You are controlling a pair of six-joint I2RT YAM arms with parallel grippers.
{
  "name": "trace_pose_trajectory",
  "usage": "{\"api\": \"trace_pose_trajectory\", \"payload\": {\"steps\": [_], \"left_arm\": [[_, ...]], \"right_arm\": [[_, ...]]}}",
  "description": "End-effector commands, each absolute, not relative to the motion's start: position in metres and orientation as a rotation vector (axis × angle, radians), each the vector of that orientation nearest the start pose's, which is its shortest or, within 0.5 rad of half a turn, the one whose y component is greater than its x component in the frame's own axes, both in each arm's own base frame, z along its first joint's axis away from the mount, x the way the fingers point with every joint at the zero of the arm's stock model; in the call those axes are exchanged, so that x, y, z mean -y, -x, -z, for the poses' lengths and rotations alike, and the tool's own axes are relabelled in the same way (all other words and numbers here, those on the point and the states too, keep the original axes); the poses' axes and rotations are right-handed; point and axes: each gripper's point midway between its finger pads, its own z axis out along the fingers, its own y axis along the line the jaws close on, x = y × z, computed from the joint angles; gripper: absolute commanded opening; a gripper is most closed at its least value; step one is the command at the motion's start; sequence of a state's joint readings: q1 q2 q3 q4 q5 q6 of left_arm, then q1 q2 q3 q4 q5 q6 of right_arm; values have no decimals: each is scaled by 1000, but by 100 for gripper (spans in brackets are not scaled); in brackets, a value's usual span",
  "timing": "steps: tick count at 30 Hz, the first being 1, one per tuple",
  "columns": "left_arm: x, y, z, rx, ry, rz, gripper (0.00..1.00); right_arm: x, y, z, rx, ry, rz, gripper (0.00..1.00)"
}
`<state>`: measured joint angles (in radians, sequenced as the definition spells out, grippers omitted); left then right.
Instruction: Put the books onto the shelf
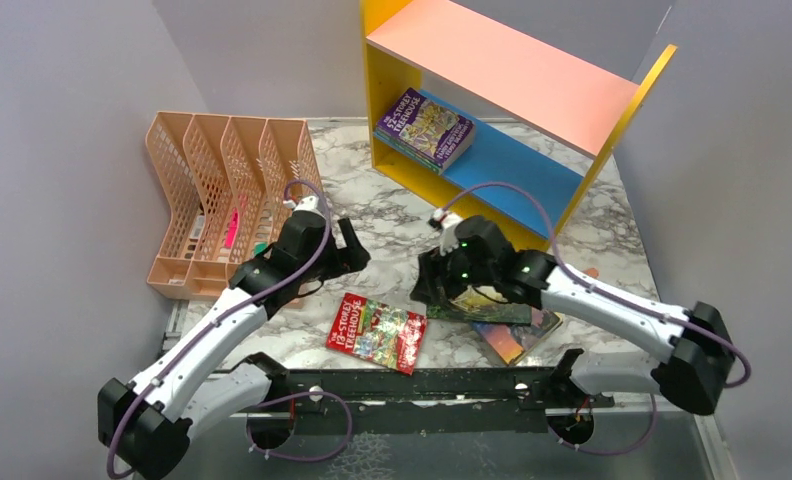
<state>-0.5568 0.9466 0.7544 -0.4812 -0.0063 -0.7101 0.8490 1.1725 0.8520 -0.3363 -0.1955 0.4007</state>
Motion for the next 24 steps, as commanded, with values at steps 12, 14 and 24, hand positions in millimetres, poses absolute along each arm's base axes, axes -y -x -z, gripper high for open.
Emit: {"api": "trace_pose_trajectory", "payload": {"steps": [12,14,24], "left_arm": [[64,-264,-320,-1895,424,121,93],[67,-264,-318,-1904,414,133,93],[76,-261,-293,-1976,375,154,93]], "right_arm": [[-387,-157,-84,-2355,1147,-836,70],[-390,-158,-71,-2381,1163,-814,70],[-385,-177,-22,-2494,1177,-599,70]]}}
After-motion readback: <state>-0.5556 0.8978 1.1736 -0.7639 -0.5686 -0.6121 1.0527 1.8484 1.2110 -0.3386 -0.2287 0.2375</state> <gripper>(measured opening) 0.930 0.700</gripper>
